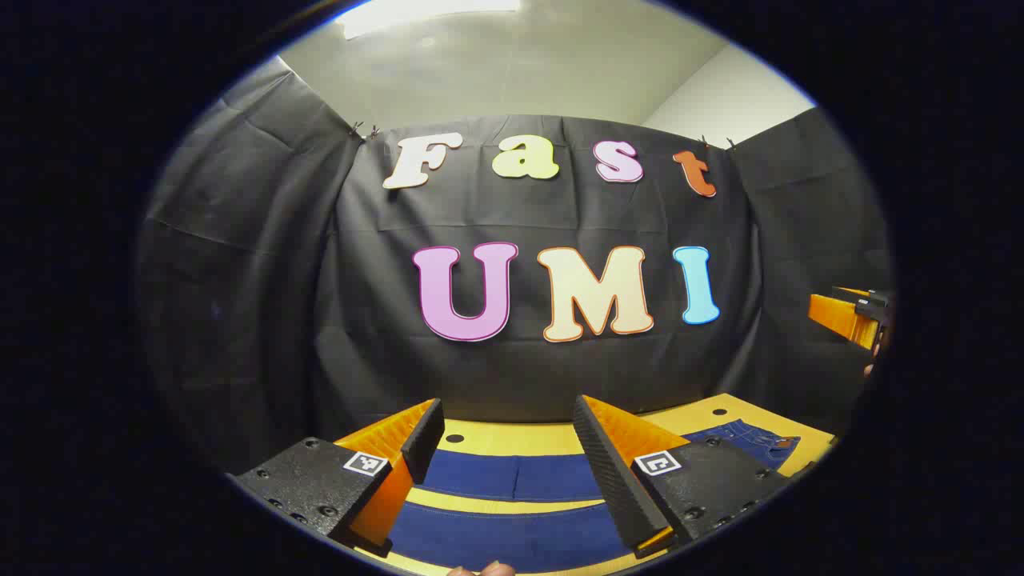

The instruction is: Grasp the waist and the cuffs of the jeans and fold them to make the two legs overlap; first hold the waist and fold one-third of the jeans toward the cuffs, then hold the cuffs and fold the remaining one-third in the same direction to finish folding.

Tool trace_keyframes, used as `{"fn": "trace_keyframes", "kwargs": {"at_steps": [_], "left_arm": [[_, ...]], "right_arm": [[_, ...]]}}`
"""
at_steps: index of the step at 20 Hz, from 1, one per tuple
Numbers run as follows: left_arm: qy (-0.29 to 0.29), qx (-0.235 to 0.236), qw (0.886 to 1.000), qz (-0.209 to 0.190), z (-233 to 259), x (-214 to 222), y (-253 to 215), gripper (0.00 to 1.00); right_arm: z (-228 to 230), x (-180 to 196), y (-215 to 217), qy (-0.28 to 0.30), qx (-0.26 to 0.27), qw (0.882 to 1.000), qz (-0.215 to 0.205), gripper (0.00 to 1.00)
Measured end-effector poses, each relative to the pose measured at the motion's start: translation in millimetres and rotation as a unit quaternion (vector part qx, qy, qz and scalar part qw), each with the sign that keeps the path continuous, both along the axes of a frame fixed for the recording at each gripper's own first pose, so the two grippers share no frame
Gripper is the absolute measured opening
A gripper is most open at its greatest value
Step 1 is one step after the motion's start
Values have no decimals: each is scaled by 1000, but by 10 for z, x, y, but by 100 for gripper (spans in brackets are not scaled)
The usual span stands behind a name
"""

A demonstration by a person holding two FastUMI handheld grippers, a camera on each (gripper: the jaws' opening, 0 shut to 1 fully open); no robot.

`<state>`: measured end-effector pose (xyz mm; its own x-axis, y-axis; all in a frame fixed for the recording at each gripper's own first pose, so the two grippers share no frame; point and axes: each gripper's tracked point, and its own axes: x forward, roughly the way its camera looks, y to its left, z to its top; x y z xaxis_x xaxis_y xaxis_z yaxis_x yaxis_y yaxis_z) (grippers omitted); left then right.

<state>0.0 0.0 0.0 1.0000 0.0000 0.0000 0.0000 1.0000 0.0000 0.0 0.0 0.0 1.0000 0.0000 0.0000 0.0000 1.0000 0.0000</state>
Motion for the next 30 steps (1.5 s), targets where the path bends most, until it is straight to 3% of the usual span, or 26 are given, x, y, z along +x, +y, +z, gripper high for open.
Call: {"fn": "trace_keyframes", "kwargs": {"at_steps": [14, 20, 23, 25, 26, 27, 30], "left_arm": [[17, 8, 1000, -3, -170, -4, -29, 95], [56, 82, 994, -54, -522, -94, 160, 95], [104, 162, 977, -92, -877, -199, 365, 99], [134, 218, 960, -114, -1135, -305, 512, 95], [150, 242, 950, -127, -1285, -328, 557, 100], [166, 263, 940, -141, -1446, -376, 615, 95], [220, 319, 904, -179, -1998, -606, 802, 95]], "right_arm": [[-96, 106, 39, 7, -8, 1000, 14, 99], [-218, 119, 82, 16, -7, 1000, 7, 98], [-351, 58, 137, 26, -12, 1000, 4, 98], [-464, 9, 154, 36, -13, 999, -2, 99], [-515, -25, 154, 39, -13, 999, -7, 98], [-568, -58, 140, 43, -13, 999, -14, 98], [-706, -160, 143, 52, -16, 998, -33, 98]]}}
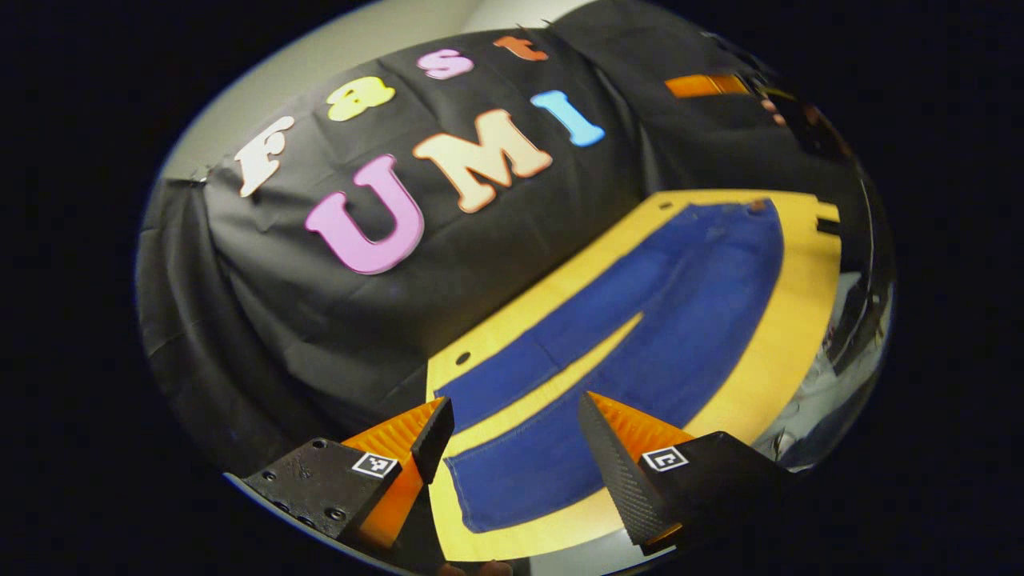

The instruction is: Grasp the waist and the cuffs of the jeans and fold them to make the two legs overlap; first hold the waist and fold one-third of the jeans toward the cuffs, then hold the cuffs and fold the remaining one-third in the same direction to finish folding.

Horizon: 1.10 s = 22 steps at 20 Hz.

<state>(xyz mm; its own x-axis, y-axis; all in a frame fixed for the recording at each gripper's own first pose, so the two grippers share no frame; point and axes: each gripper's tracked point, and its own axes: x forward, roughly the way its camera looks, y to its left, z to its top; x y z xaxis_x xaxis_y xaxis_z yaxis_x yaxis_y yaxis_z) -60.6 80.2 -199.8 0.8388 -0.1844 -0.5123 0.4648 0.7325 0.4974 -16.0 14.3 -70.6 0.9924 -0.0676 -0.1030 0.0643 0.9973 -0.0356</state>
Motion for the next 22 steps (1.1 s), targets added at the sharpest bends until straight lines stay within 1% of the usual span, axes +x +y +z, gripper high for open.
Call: {"fn": "trace_keyframes", "kwargs": {"at_steps": [2, 4, 5, 6, 9, 10, 11, 12, 13, 14, 15, 16, 18, 21, 22], "left_arm": [[36, 47, 998, -24, -367, -125, 154, 95], [63, 87, 993, -46, -648, -203, 288, 95], [71, 105, 991, -53, -750, -220, 352, 95], [82, 122, 988, -57, -863, -248, 435, 95], [120, 166, 977, -63, -1200, -320, 690, 96], [128, 177, 973, -70, -1287, -348, 759, 96], [138, 191, 969, -79, -1370, -358, 810, 96], [150, 207, 963, -87, -1463, -371, 870, 96], [155, 220, 959, -93, -1514, -370, 912, 95], [145, 227, 957, -105, -1524, -318, 901, 96], [144, 229, 956, -115, -1543, -268, 887, 91], [147, 229, 955, -119, -1591, -233, 875, 94], [136, 235, 954, -131, -1614, -98, 843, 84], [113, 251, 949, -151, -1644, 150, 788, 83], [111, 254, 948, -154, -1659, 207, 796, 83]], "right_arm": [[-84, -74, 2, 8, -4, 1000, -10, 98], [-154, -122, 14, 16, -9, 1000, -18, 98], [-182, -155, 6, 20, -14, 999, -22, 98], [-190, -182, 13, 23, -19, 999, -24, 100], [-216, -249, 12, 30, -38, 998, -28, 99], [-231, -261, -4, 33, -45, 998, -31, 98], [-250, -283, -28, 37, -50, 997, -34, 100], [-255, -287, -37, 41, -53, 997, -36, 99], [-274, -298, -59, 45, -56, 997, -39, 98], [-277, -311, -85, 48, -59, 996, -43, 98], [-284, -321, -116, 49, -62, 996, -47, 99], [-274, -329, -139, 51, -64, 995, -50, 99], [-265, -339, -180, 52, -69, 995, -56, 99], [-238, -349, -224, 50, -72, 994, -62, 98], [-233, -357, -232, 50, -73, 994, -63, 99]]}}
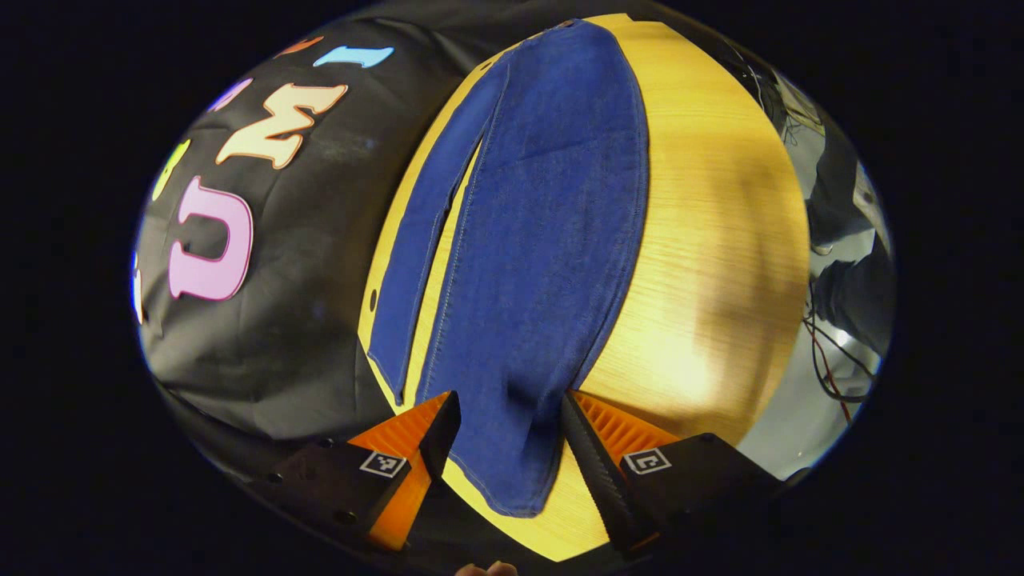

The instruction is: Grasp the waist and the cuffs of the jeans and fold them to make the two legs overlap; first hold the waist and fold one-third of the jeans toward the cuffs, then hold the cuffs and fold the remaining one-third in the same direction to finish folding.

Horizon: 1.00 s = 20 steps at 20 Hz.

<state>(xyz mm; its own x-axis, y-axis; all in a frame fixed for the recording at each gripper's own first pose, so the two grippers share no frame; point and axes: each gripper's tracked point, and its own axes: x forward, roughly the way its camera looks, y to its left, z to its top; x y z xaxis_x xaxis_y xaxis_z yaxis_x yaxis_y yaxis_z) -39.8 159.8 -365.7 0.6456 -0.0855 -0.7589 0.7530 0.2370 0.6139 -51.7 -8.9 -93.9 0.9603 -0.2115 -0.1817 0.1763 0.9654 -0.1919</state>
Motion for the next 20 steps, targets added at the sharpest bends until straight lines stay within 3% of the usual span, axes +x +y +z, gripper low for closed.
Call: {"fn": "trace_keyframes", "kwargs": {"at_steps": [2, 5, 7, 8, 9, 13, 17, 20], "left_arm": [[29, -3, 1000, 1, -97, -11, -12, 83], [59, -2, 998, -2, -192, -69, -73, 36], [59, 3, 998, 4, -212, -116, -64, 13], [49, 5, 999, 4, -193, -99, -77, 12], [47, 1, 999, 9, -232, -81, -30, 2], [62, -22, 997, 47, -215, -106, -82, 0], [78, -16, 995, 60, -206, -129, -90, 0], [84, -5, 995, 60, -208, -136, -82, 0]], "right_arm": [[-28, -30, -26, 3, -2, 1000, -1, 99], [-120, -47, -107, 17, -11, 1000, 3, 98], [-235, -35, -185, 36, -25, 999, 12, 98], [-295, -24, -239, 46, -37, 998, 20, 100], [-373, -9, -306, 60, -54, 996, 32, 100], [-767, -23, -640, 124, -167, 973, 98, 99], [-1254, -80, -926, 177, -206, 951, 150, 99], [-1620, -170, -1254, 226, -254, 925, 168, 99]]}}
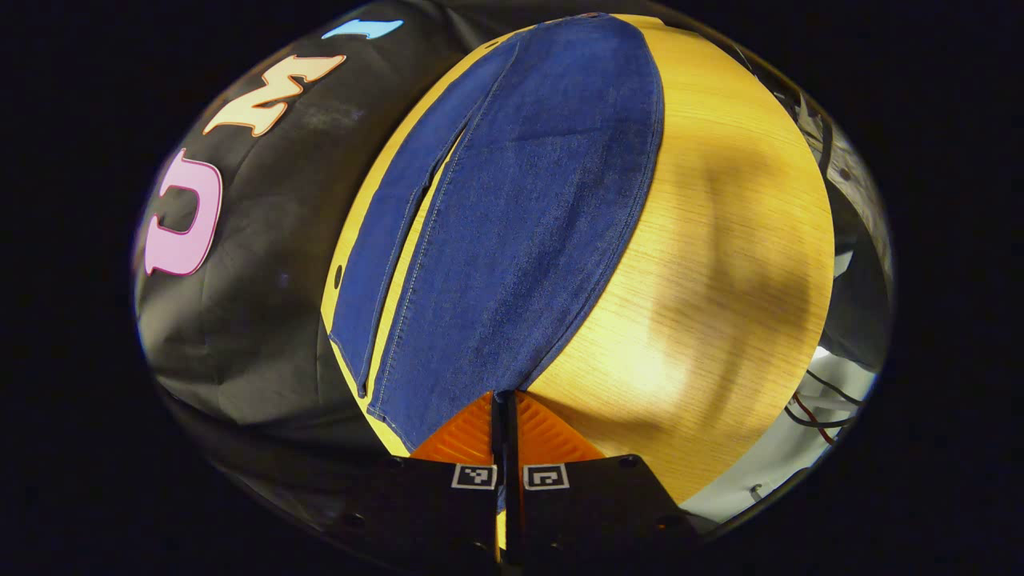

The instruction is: Grasp the waist and the cuffs of the jeans and fold them to make the two legs overlap; first hold the waist and fold one-third of the jeans toward the cuffs, then hold the cuffs and fold the remaining one-third in the same direction to finish folding.

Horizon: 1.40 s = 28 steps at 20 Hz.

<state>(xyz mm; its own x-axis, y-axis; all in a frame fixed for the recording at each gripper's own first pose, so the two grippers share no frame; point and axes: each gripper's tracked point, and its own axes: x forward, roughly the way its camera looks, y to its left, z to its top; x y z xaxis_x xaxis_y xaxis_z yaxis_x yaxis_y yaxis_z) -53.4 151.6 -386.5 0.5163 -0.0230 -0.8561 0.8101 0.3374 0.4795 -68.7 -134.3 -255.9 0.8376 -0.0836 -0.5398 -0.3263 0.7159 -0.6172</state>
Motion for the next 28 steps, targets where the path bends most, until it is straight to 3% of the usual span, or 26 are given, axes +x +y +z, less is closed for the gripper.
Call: {"fn": "trace_keyframes", "kwargs": {"at_steps": [2, 6, 12, 15, 19, 20, 24, 26, 28], "left_arm": [[1, 2, 1000, 10, -1, -4, 2, 0], [-4, 13, 1000, 28, 4, 0, -6, 0], [0, 28, 999, 45, 2, 2, -4, 0], [2, 29, 998, 59, 5, 9, -13, 0], [-5, 33, 996, 78, 7, 4, 0, 0], [-5, 34, 996, 81, 11, 7, -3, 0], [-6, 34, 994, 105, 6, 13, -1, 0], [-1, 38, 993, 115, -4, 29, 1, 0], [20, 25, 989, 144, 5, 33, 11, 0]], "right_arm": [[-261, -59, -190, 33, -39, 999, 18, 99], [-731, -188, -243, 91, -101, 986, 95, 99], [-1377, -277, -232, 176, -117, 966, 148, 99], [-1593, -173, -218, 191, -155, 953, 179, 100], [-1756, 19, -215, 204, -159, 947, 190, 86], [-1813, -7, -196, 217, -151, 945, 194, 77], [-1918, -7, -140, 215, -187, 935, 210, 16], [-1833, 14, -196, 217, -162, 945, 182, 3], [-1830, 61, -202, 212, -126, 958, 149, 3]]}}
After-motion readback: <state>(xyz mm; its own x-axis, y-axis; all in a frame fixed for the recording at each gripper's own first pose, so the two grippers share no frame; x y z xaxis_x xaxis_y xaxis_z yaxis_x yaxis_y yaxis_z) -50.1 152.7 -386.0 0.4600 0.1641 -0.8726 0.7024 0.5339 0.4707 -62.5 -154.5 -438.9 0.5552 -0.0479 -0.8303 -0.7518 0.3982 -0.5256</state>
